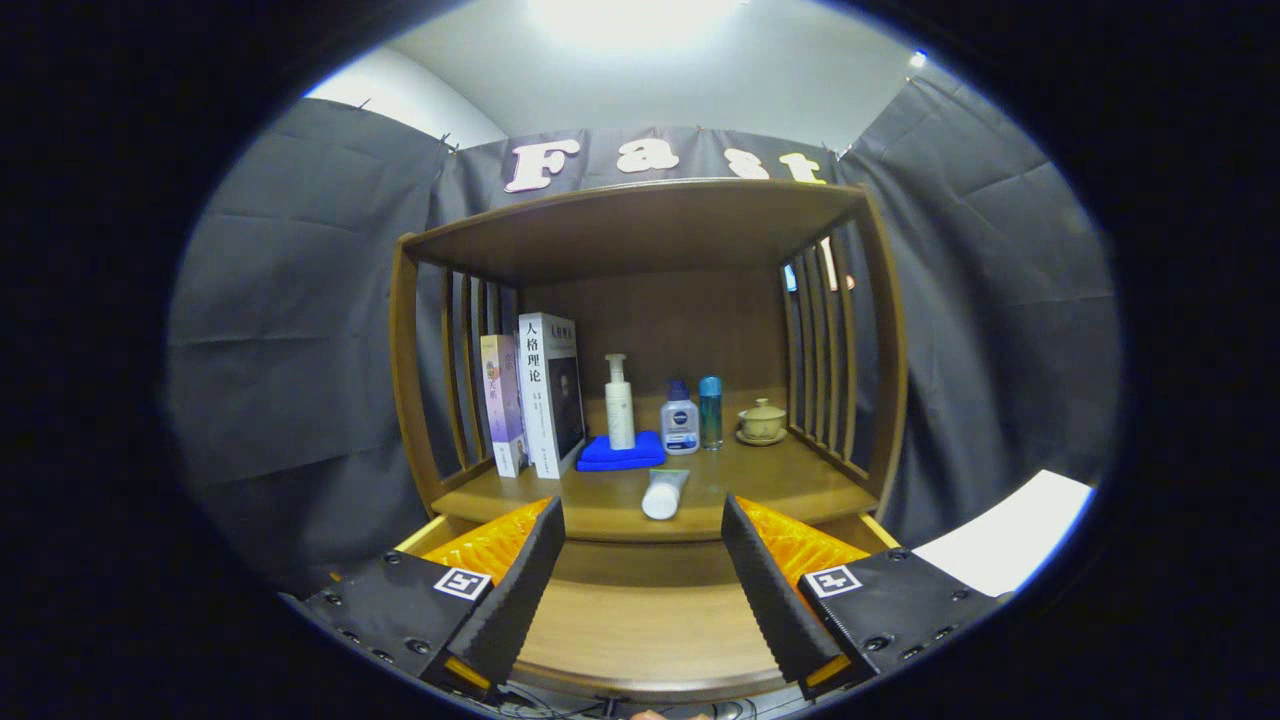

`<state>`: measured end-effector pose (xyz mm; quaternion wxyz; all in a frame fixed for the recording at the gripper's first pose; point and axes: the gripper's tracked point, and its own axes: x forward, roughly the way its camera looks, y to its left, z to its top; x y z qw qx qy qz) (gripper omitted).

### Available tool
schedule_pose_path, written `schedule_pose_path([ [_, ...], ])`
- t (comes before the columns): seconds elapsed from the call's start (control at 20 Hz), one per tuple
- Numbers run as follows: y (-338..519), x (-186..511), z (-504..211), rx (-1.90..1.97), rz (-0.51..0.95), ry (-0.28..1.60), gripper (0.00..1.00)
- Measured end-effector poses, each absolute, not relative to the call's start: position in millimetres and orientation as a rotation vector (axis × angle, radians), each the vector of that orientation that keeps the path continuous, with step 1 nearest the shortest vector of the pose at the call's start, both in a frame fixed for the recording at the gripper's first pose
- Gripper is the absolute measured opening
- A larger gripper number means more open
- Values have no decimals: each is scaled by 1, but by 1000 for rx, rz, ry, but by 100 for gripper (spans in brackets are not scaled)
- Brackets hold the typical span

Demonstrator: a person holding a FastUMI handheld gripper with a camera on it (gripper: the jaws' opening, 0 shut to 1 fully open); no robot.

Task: Pull open the drawer, take out the items inside it, and place them on the countertop above the cabinet.

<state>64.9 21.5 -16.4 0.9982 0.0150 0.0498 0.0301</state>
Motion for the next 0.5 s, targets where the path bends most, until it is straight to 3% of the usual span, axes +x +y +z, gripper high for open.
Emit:
schedule_pose_path([
  [0.5, 33, -16, -94, -1, 51, 95, 98],
])
